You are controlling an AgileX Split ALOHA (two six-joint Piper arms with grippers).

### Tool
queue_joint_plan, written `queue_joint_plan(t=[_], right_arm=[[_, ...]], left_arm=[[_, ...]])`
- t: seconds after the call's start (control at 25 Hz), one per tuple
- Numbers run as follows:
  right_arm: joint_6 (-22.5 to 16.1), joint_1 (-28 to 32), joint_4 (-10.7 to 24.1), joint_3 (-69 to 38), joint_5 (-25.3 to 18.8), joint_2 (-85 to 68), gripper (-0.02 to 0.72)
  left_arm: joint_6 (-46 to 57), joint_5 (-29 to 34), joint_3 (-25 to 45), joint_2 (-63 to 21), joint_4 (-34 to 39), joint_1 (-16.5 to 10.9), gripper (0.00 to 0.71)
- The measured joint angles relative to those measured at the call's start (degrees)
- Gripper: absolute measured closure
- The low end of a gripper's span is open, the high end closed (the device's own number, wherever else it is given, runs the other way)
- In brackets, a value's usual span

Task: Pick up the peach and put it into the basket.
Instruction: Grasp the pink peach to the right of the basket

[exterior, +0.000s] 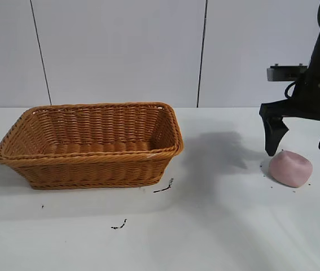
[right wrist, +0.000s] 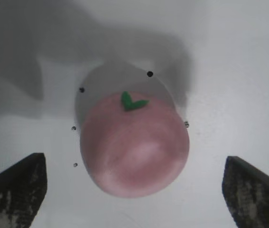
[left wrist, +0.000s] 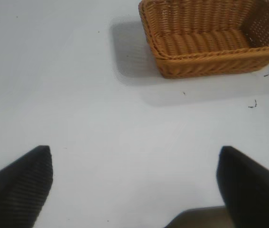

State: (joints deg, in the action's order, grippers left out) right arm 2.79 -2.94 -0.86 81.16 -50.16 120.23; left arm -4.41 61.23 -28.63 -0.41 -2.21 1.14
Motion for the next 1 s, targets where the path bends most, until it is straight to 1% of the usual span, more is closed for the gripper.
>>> queue_joint_plan(t=[0.16,0.4,0.44,0.48,0.52,0.56,0.64,0.68,0.72,0.8,1.0], right_arm=[[0.00,0.00,0.03,0.00,0.93,2.90,0.014],[0.00,0.00,0.07,0.00,2.15,3.30,0.016],[0.00,0.00,0.07,0.00,2.15,3.30,0.055],[0.00,0.00,0.07,0.00,2.09,3.30,0.111],[0.00,0.00,0.07,0.00,1.92,3.30,0.206],[0.00,0.00,0.07,0.00,1.84,3.30,0.321],[0.25,0.00,0.07,0.36,1.29,3.30,0.526],[0.42,0.00,0.07,0.78,0.81,3.21,0.587],[0.49,0.00,0.07,1.43,-0.03,3.07,0.621],[0.65,0.00,0.02,3.07,-2.28,2.67,0.651],[0.65,0.00,-0.10,11.00,-8.05,-0.55,0.669]], left_arm=[[0.00,0.00,0.00,0.00,0.00,0.00,0.018],[0.00,0.00,0.00,0.00,0.00,0.00,0.018],[0.00,0.00,0.00,0.00,0.00,0.00,0.018],[0.00,0.00,0.00,0.00,0.00,0.00,0.018],[0.00,0.00,0.00,0.00,0.00,0.00,0.018],[0.00,0.00,0.00,0.00,0.00,0.00,0.018],[0.00,0.00,0.00,0.00,0.00,0.00,0.018],[0.00,0.00,0.00,0.00,0.00,0.00,0.018],[0.00,0.00,0.00,0.00,0.00,0.00,0.018],[0.00,0.00,0.00,0.00,0.00,0.00,0.018],[0.00,0.00,0.00,0.00,0.00,0.00,0.018]])
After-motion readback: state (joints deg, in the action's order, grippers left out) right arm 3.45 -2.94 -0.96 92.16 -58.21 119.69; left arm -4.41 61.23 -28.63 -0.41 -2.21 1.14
